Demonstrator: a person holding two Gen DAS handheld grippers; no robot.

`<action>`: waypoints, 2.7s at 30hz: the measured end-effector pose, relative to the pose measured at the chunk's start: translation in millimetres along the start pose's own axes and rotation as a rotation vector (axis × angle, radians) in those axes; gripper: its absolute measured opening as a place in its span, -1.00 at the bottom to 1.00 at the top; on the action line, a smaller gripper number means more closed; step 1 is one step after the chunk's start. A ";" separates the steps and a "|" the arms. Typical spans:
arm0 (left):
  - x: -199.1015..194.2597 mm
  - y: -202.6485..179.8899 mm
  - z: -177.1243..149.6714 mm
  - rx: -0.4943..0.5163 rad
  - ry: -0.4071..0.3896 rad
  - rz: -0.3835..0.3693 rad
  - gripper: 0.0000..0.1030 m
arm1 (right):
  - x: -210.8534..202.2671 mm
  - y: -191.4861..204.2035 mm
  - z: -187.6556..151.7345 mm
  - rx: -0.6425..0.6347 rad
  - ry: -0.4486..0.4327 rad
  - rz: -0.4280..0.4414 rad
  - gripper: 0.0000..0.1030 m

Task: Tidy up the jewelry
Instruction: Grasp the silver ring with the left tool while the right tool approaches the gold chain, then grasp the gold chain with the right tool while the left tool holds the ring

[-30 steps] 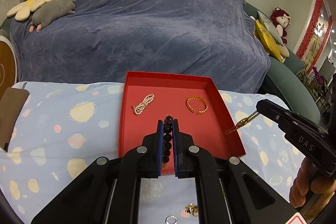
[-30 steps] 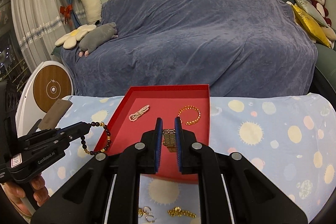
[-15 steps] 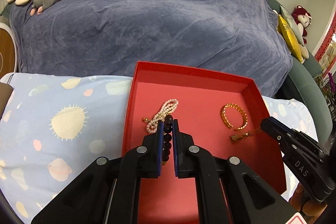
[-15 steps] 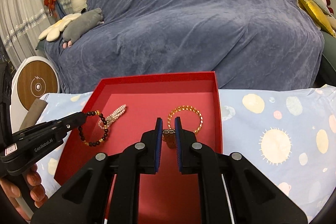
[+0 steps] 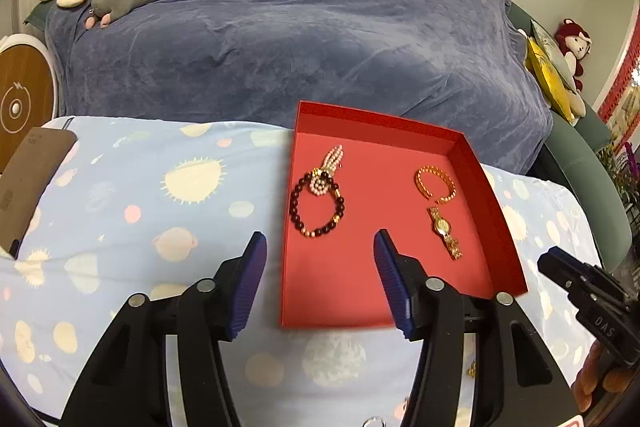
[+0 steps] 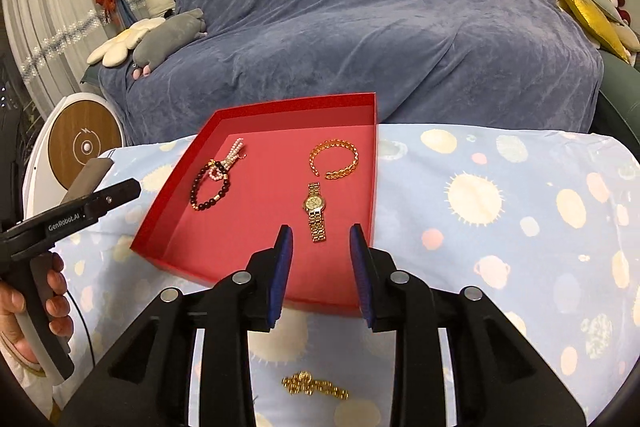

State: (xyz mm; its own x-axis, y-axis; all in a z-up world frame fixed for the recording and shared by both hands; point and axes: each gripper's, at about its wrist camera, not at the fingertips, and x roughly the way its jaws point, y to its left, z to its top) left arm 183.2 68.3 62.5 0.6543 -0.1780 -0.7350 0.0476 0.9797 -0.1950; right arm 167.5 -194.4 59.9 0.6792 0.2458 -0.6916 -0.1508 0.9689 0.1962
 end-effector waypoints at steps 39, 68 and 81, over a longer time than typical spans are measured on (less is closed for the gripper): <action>6.6 -61.2 -146.7 0.214 0.117 0.021 -0.53 | -31.1 -1.1 -117.5 0.010 0.144 0.006 -0.30; -22.6 -32.1 -135.1 0.093 0.112 -0.041 -0.67 | 27.9 21.8 -107.3 -0.036 0.182 -0.020 -0.34; -23.8 -23.1 -133.5 0.075 0.114 -0.046 -0.67 | 36.6 21.6 -101.7 -0.059 0.139 -0.086 -0.82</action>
State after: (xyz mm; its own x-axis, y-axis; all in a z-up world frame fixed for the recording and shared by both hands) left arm 65.7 37.5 -2.2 0.5606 -0.2281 -0.7961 0.1347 0.9736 -0.1841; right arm 116.1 -161.5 -31.9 0.5862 0.1593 -0.7944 -0.1405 0.9856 0.0940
